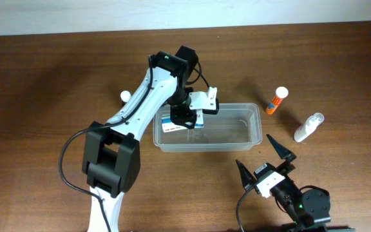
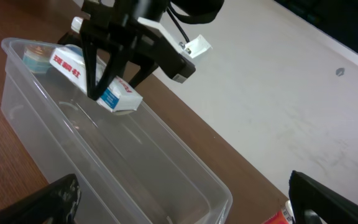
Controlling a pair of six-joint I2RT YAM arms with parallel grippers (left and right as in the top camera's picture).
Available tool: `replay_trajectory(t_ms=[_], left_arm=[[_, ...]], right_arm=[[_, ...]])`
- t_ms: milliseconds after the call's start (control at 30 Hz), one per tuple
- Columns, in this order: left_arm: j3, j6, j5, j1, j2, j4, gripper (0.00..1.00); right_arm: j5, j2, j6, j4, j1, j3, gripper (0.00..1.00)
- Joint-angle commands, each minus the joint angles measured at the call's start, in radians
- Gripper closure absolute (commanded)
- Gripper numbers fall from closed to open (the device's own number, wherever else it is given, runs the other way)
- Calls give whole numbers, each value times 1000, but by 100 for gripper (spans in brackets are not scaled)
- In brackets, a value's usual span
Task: Pack container
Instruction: 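Lower the Panadol box into the left end of the container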
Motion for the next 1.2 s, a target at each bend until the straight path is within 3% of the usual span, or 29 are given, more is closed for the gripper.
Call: replay_trajectory(t_ms=[0,1167], left_arm=[[-38,24,3,-1,12,20,57],[-224,76,-42,0,12,211,57]], right_arm=[[6,-10,8,-5,-8,-5,2],[6,-10,8,-5,-8,-5,2]])
